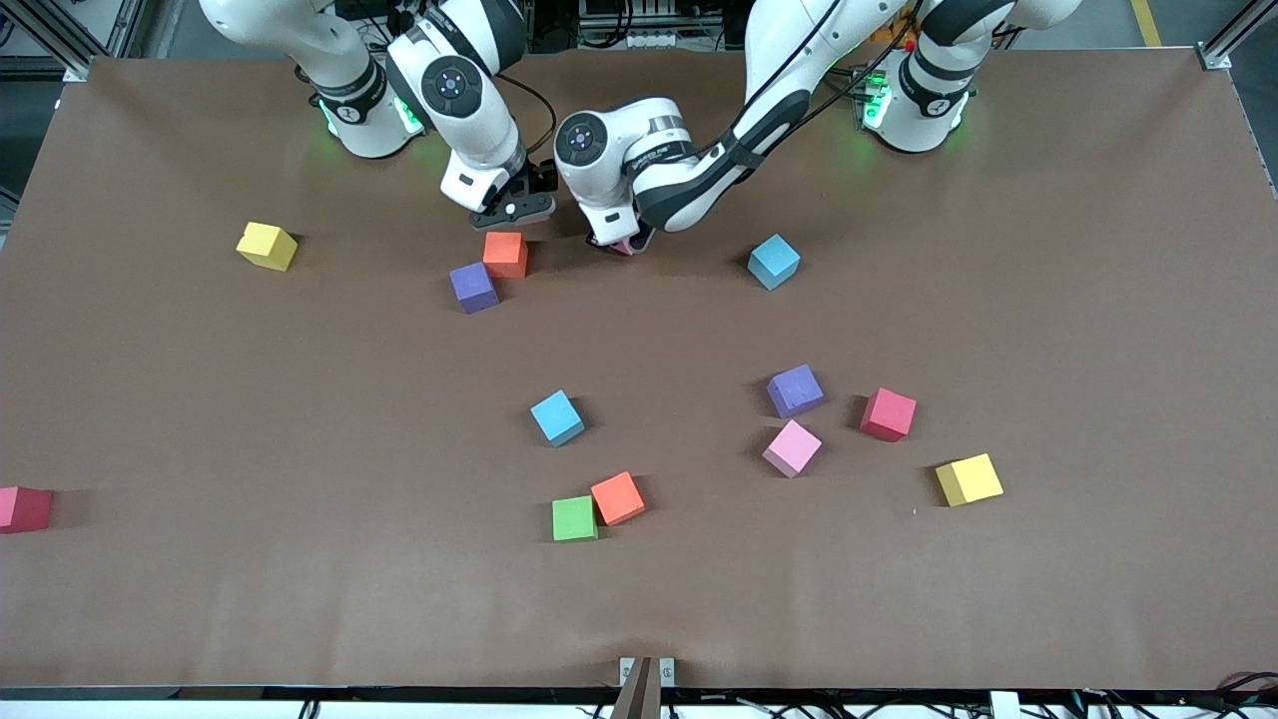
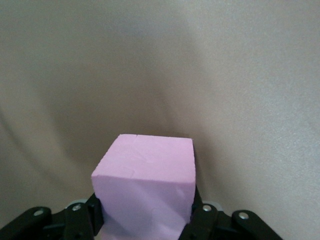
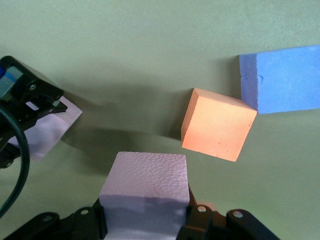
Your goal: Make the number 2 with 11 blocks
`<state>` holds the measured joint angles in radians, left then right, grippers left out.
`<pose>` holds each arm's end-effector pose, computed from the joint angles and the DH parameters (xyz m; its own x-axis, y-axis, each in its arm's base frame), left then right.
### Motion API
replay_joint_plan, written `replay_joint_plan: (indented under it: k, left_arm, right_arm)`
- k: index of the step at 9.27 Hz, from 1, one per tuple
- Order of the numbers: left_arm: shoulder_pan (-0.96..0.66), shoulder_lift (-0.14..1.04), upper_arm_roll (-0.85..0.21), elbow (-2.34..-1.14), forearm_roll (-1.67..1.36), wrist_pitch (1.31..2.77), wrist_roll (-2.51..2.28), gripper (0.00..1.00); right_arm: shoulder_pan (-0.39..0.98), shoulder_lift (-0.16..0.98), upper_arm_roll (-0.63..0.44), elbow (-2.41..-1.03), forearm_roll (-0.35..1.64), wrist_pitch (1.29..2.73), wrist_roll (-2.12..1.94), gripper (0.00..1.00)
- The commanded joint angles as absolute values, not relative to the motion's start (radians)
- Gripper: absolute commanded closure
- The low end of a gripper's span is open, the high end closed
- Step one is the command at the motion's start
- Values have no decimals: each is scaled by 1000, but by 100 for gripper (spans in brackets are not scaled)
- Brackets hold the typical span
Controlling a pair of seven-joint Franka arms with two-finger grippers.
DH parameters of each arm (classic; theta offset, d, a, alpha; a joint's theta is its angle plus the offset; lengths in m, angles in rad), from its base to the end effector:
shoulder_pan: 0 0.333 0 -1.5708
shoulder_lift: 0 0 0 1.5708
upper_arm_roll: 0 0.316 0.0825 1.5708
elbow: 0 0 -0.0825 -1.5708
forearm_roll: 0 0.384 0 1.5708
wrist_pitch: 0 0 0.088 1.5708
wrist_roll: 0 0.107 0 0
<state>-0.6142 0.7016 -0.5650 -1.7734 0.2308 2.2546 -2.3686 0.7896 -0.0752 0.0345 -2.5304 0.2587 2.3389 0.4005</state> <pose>0.2773 -0.5841 0.2054 0.4258 0.9023 -0.0682 0.8803 -0.4305 -0.1994 0.2967 0.3264 0.2934 0.9548 0.2350 -0.1822 0.2205 -0.9706 -0.0962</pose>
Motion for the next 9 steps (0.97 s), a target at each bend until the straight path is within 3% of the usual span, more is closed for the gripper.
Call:
replay_joint_plan:
  k: [1,6,9]
  left_arm:
    - [-588,527,-569,-1957,225,2414,-2492,100]
    - [-543,468,-568,-2013,225,2485,-2603,100]
    - [-405,454,-569,-2029,229,2484,-2605,100]
  right_arm:
    - [778,-83,35,-2523,267,2327,394,100]
    - [773,-72,28,-2511,213,2353,393,100]
    - [773,-49,26,-2513,213,2428,396,100]
